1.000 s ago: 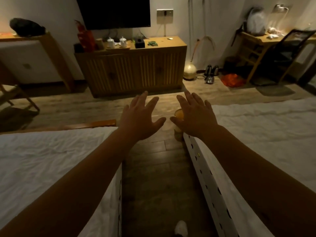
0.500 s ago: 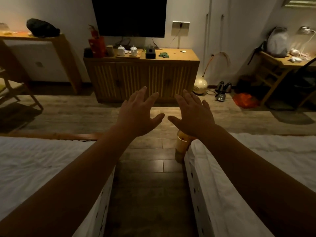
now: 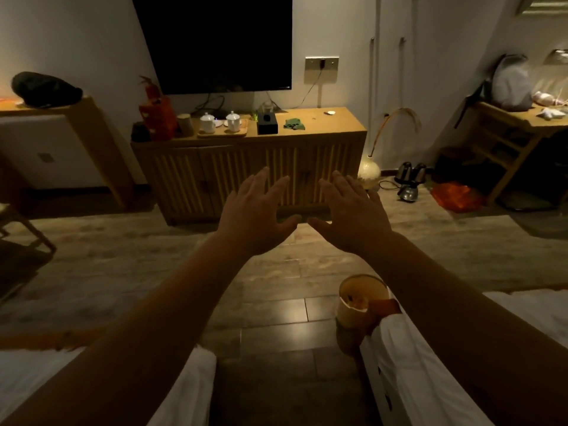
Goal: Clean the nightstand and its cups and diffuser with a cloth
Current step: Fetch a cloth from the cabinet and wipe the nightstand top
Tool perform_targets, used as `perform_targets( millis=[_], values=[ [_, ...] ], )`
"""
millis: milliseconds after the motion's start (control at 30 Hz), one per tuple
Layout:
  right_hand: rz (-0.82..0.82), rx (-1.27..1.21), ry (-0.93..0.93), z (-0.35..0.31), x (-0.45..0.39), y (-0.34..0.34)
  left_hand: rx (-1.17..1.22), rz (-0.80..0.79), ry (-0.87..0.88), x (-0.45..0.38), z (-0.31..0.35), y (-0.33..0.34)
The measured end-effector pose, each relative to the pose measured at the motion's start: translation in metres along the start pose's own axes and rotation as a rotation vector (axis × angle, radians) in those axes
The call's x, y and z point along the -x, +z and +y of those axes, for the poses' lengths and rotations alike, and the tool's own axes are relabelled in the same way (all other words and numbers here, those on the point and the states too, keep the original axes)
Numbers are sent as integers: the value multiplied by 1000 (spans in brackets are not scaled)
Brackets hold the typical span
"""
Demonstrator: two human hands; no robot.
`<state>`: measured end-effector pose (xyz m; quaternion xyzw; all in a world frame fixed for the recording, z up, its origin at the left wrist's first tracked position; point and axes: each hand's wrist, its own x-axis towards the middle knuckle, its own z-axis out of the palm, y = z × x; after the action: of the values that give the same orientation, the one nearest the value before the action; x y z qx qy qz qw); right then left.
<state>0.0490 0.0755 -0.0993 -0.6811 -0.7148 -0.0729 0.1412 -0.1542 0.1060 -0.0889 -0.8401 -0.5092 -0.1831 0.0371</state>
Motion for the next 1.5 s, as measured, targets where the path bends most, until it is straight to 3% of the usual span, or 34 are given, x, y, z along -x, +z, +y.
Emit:
perform_targets(
  millis=[267,533,867,1200,1500],
  values=[
    [17,-14,20,25,-149,46,1,-25,30,-139,-66,51],
    [-35,-31,5,100,-321,118,-6,-51,-20,-312,-106,129],
    [-93,-23,-43,185,-536,161,13,-54,-86,-516,-153,194],
    [-127,-3,39,202,-720,261,21,-59,-59,-706,-248,285],
    [-209,10,131,223,-876,324,25,-198,-11,-862,-331,343]
  ],
)
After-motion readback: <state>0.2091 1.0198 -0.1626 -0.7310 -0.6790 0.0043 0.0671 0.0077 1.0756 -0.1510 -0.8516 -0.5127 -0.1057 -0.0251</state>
